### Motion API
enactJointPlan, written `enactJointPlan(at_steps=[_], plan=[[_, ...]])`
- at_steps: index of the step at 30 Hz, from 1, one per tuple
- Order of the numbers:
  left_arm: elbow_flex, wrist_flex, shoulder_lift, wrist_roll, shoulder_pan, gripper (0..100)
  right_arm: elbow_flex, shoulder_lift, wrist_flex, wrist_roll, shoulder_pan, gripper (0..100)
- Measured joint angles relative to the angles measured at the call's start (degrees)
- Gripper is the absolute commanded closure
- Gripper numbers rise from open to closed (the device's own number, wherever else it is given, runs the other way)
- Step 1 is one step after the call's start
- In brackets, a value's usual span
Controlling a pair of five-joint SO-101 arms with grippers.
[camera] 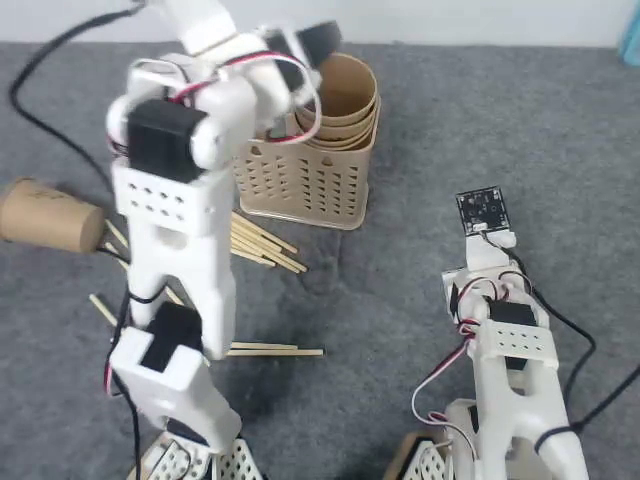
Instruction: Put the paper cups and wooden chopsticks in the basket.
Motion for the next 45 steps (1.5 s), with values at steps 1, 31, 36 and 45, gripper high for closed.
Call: enactJointPlan(at_steps=[1,31,36,45], plan=[[0.0,0.44,0.0,-2.55,1.49,100,0.0,0.0,0.0,0.0,0.0,90.8],[71.47,-50.9,-31.38,-15.47,5.98,99,0.88,0.0,0.0,0.0,-0.09,90.8],[83.16,-65.41,-31.38,-15.47,5.63,99,0.88,0.0,0.0,0.0,-0.09,90.8],[93.19,-69.01,-32.79,-15.91,5.71,99,0.88,0.0,0.0,0.0,-0.09,90.8]])
